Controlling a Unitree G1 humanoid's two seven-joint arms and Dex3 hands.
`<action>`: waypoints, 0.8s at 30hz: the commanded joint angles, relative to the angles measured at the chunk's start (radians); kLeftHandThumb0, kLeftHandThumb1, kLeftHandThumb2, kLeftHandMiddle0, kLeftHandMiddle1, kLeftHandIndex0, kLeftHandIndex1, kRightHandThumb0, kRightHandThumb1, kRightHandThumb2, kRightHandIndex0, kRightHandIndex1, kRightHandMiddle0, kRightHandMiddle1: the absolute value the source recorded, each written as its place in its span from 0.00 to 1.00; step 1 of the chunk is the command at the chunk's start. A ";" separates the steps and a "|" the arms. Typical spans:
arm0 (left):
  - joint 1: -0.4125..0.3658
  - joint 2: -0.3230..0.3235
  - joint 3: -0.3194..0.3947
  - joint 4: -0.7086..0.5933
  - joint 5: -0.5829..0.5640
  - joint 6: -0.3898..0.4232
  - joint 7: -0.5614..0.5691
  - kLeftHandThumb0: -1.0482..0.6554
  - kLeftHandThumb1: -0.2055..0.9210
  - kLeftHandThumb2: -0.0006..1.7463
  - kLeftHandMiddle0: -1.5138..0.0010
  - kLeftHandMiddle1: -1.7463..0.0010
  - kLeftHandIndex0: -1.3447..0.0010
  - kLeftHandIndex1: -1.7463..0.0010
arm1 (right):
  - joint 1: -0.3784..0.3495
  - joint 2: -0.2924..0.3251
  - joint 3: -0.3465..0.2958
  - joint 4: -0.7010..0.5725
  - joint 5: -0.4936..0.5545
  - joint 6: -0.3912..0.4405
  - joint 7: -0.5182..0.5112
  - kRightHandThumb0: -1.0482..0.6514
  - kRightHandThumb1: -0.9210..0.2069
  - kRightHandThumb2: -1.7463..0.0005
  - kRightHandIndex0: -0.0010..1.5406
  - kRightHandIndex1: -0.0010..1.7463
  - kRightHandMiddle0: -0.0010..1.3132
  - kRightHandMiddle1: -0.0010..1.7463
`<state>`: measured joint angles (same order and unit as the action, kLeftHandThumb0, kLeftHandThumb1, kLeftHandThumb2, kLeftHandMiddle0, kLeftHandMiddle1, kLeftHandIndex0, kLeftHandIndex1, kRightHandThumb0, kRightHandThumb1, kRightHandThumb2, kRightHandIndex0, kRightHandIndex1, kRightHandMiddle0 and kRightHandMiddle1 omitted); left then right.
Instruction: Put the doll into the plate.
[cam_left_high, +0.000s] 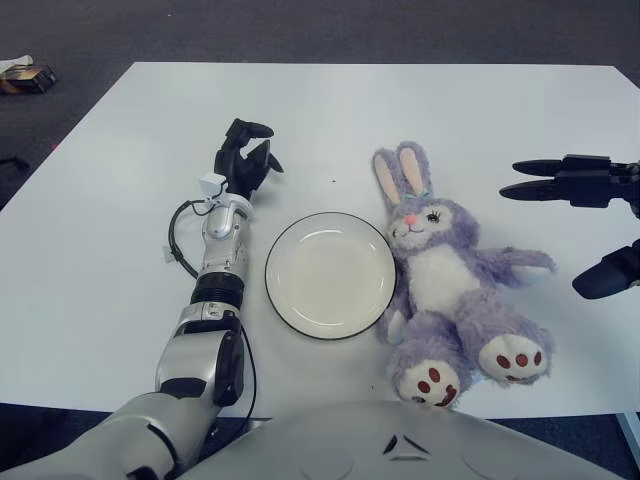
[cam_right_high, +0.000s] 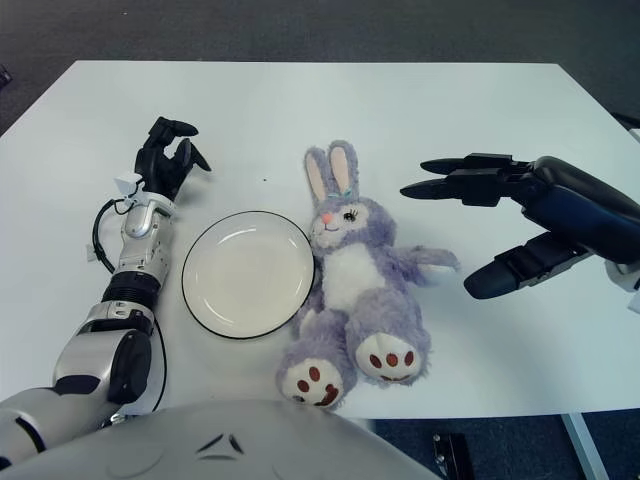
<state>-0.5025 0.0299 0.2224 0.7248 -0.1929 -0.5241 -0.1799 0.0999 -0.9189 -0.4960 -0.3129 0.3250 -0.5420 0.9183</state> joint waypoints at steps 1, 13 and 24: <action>0.043 -0.022 0.007 0.044 -0.023 -0.014 -0.012 0.41 1.00 0.17 0.38 0.00 0.67 0.14 | -0.042 0.032 0.030 0.022 -0.005 -0.090 -0.008 0.31 0.00 0.83 0.21 0.00 0.34 0.01; 0.026 -0.018 0.016 0.050 -0.026 -0.003 -0.018 0.41 1.00 0.16 0.38 0.00 0.66 0.15 | -0.140 0.230 0.113 0.134 -0.272 -0.381 -0.177 0.33 0.00 0.82 0.20 0.00 0.33 0.00; 0.015 -0.011 0.020 0.061 -0.022 -0.008 -0.023 0.41 1.00 0.16 0.38 0.00 0.66 0.15 | -0.193 0.207 0.164 0.177 -0.342 -0.405 -0.265 0.34 0.00 0.81 0.19 0.00 0.31 0.00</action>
<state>-0.5244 0.0282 0.2386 0.7471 -0.2020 -0.5286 -0.1921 -0.0393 -0.6885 -0.3558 -0.1508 0.0072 -0.9486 0.6798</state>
